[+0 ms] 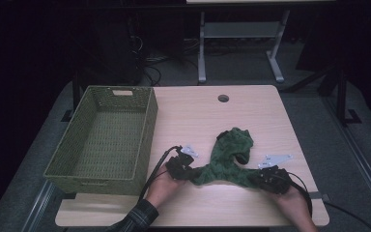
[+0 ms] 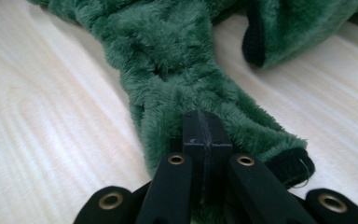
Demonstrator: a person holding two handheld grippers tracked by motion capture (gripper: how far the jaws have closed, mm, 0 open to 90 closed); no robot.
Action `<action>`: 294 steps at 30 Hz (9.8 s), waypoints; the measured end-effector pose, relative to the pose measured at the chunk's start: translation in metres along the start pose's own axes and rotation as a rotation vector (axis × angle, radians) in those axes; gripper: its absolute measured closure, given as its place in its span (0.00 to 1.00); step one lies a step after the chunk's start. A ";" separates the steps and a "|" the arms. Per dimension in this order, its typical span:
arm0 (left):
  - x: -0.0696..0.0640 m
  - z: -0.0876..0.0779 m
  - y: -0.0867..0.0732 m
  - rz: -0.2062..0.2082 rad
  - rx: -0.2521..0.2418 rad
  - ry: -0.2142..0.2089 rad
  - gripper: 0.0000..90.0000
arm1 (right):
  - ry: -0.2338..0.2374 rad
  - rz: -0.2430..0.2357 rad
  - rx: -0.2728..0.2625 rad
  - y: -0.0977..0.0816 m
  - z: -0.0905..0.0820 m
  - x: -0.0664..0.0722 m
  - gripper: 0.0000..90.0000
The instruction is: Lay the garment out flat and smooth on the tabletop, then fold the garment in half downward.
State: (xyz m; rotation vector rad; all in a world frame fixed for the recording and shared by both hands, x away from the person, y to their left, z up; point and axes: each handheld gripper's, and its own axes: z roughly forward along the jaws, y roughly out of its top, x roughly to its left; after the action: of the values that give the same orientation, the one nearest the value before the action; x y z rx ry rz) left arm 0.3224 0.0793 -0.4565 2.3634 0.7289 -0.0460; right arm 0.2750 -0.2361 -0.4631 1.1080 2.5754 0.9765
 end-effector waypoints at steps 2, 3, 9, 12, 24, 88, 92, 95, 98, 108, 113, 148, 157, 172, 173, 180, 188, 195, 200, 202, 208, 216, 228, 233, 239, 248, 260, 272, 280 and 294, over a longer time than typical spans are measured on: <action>-0.003 -0.002 -0.003 -0.001 -0.001 -0.004 1.00 | 0.008 -0.006 -0.002 -0.001 -0.001 0.003 1.00; -0.003 -0.003 -0.006 0.005 0.001 -0.006 1.00 | 0.013 -0.006 0.000 -0.002 -0.001 0.005 1.00; -0.010 -0.010 -0.019 0.001 0.001 -0.017 1.00 | 0.034 -0.023 0.006 -0.007 -0.004 0.018 1.00; -0.014 -0.013 -0.023 -0.003 -0.002 -0.023 1.00 | 0.035 -0.031 0.012 -0.008 -0.005 0.022 1.00; -0.020 -0.035 -0.009 0.002 -0.103 -0.026 0.73 | 0.024 -0.025 -0.051 -0.004 -0.021 0.026 0.80; 0.026 -0.051 0.079 0.028 -0.264 0.015 0.95 | -0.028 0.048 -0.167 0.059 -0.021 -0.022 0.91; 0.030 -0.061 0.065 -0.006 -0.266 0.046 0.96 | -0.020 0.010 -0.177 0.075 -0.027 -0.021 0.91; 0.032 -0.062 0.052 -0.038 -0.254 0.069 0.96 | -0.016 -0.014 -0.166 0.085 -0.027 -0.019 0.91; 0.033 -0.058 0.044 -0.057 -0.234 0.083 0.96 | -0.003 -0.032 -0.141 0.090 -0.019 -0.018 0.91; 0.041 -0.017 0.019 -0.089 -0.086 0.114 0.95 | 0.020 -0.001 -0.012 0.078 0.024 -0.025 0.91; 0.044 -0.007 0.015 -0.090 -0.060 0.121 0.95 | 0.021 0.007 0.016 0.069 0.039 -0.030 0.91; 0.092 -0.021 0.086 -0.122 -0.189 0.162 0.49 | 0.045 0.046 -0.096 0.146 0.032 -0.060 0.66; 0.104 0.005 0.085 -0.130 -0.174 0.139 0.50 | 0.082 0.093 -0.028 0.148 0.069 -0.074 0.67; 0.110 0.030 0.082 -0.106 -0.096 0.074 0.61 | 0.084 0.061 0.010 0.145 0.080 -0.072 0.95; 0.108 0.032 0.083 -0.102 -0.082 0.066 0.64 | 0.084 0.060 0.007 0.145 0.079 -0.071 0.95; 0.107 0.038 0.085 -0.086 -0.043 0.048 0.88 | 0.063 0.029 -0.003 0.146 0.067 -0.068 0.95; 0.102 0.022 0.088 -0.075 -0.124 0.110 0.97 | 0.024 -0.005 -0.035 0.146 0.043 -0.068 0.95; 0.102 -0.002 0.082 -0.071 -0.211 0.180 0.99 | -0.017 0.023 -0.049 0.135 0.024 -0.082 0.95; 0.102 0.003 0.078 -0.059 -0.228 0.194 0.99 | -0.028 0.092 -0.024 0.119 0.034 -0.099 0.96; 0.103 0.014 0.078 -0.046 -0.227 0.216 0.99 | -0.038 0.111 -0.005 0.113 0.044 -0.105 0.96; 0.112 0.036 0.077 -0.046 -0.182 0.231 0.98 | -0.075 0.133 0.034 0.109 0.065 -0.112 0.96; 0.114 0.038 0.078 -0.055 -0.182 0.237 0.91 | -0.079 0.136 0.046 0.107 0.071 -0.113 0.86; 0.092 -0.015 0.093 -0.047 -0.231 0.203 0.54 | -0.074 0.161 -0.076 0.118 0.015 -0.109 0.66; 0.065 -0.031 0.083 -0.013 -0.208 0.156 0.37 | -0.072 0.140 -0.097 0.115 -0.002 -0.094 0.65; 0.043 -0.041 0.065 0.012 -0.195 0.153 0.28 | -0.059 0.121 -0.131 0.110 -0.011 -0.078 0.65; 0.010 -0.044 0.021 0.049 -0.177 0.150 0.15 | -0.027 0.092 -0.131 0.104 -0.011 -0.047 0.68; -0.031 -0.042 -0.036 0.093 -0.192 0.186 0.14 | 0.030 0.046 -0.139 0.099 -0.002 -0.006 0.73; -0.029 -0.028 -0.066 0.071 -0.120 0.203 0.14 | 0.093 -0.051 -0.141 0.108 0.011 0.036 0.79; -0.027 -0.024 -0.076 0.109 -0.163 0.204 0.14 | 0.146 -0.106 -0.134 0.116 0.024 0.065 0.83; -0.027 -0.025 -0.079 0.108 -0.164 0.198 0.14 | 0.187 -0.199 -0.040 0.123 0.070 0.109 0.84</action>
State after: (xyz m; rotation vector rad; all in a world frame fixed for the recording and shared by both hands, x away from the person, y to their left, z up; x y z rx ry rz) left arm 0.2554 0.1308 -0.4772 2.2654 0.6691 0.2877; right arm 0.2974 -0.0620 -0.4293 0.7655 2.7326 1.1234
